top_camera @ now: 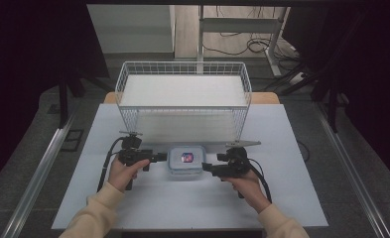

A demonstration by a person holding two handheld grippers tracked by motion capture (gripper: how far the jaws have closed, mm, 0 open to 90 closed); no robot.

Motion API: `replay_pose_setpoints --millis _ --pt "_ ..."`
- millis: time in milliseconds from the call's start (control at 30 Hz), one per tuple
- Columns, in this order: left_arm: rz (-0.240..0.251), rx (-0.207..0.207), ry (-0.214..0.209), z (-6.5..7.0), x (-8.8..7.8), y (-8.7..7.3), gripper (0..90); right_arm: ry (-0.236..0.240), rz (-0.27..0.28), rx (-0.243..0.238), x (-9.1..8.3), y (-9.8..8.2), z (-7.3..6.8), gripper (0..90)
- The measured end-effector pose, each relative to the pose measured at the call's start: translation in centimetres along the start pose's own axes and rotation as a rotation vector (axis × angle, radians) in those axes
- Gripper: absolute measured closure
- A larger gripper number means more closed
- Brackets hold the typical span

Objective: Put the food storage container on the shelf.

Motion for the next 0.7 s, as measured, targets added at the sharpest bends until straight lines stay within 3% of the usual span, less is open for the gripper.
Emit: replay_pose_setpoints --millis 133,367,567,700 --pt "-0.028 0.004 0.002 -0.1 1.3 -0.2 18.9 0.005 -0.012 0.021 1.4 0.5 0.5 20.0" --pt "-0.057 -0.007 -0.008 -0.1 2.9 -0.8 19.6 0.027 -0.061 0.100 3.7 -0.2 1.0 20.0" --pt "-0.089 -0.018 -0.045 0.1 3.5 -1.4 21.1 0.049 -0.071 0.132 4.6 -0.7 1.2 20.8" --pt "-0.107 -0.012 -0.047 0.1 3.8 -1.7 21.9 0.072 -0.069 0.147 4.9 -0.7 0.8 22.3"
Point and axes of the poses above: each handheld gripper's, and its own axes: x roughly forward along the jaws, y roughly out of its top, z roughly to its right, the point moved 10 cm from there along x, roughly forward along the jaws, and after that the axes turned 15 degrees about -x, right-handed, at the moved point
